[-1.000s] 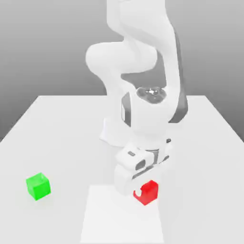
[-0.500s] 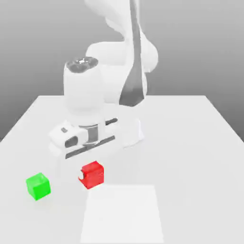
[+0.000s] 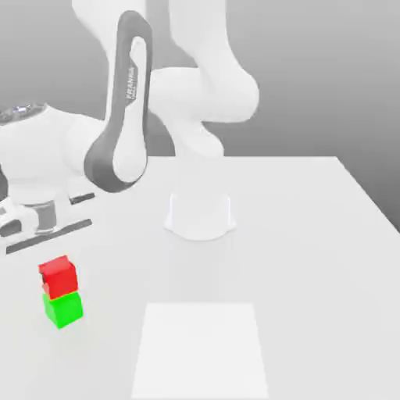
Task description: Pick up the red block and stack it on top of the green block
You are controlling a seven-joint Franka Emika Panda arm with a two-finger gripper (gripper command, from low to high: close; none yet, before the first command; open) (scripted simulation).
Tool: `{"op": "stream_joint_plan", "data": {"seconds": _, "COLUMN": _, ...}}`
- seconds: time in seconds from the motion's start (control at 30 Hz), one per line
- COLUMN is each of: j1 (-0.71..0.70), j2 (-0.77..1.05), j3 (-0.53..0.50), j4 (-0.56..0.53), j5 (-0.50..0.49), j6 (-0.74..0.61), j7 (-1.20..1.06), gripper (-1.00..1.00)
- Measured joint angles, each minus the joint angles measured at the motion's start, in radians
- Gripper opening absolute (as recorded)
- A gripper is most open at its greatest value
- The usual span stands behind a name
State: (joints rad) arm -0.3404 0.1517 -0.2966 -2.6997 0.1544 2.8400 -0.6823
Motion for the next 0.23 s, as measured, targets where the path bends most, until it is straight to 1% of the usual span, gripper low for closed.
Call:
{"op": "stream_joint_plan", "data": {"seconds": 0.17, "j1": -0.004, "j2": 0.011, "j3": 0.006, "j4": 0.001, "j5": 0.011, "j6": 0.011, "j7": -0.008, "gripper": 1.00}}
{"op": "stream_joint_plan", "data": {"seconds": 0.23, "j1": 0.003, "j2": -0.026, "j3": -0.009, "j4": -0.001, "j5": -0.028, "j6": -0.021, "j7": 0.020, "gripper": 1.00}}
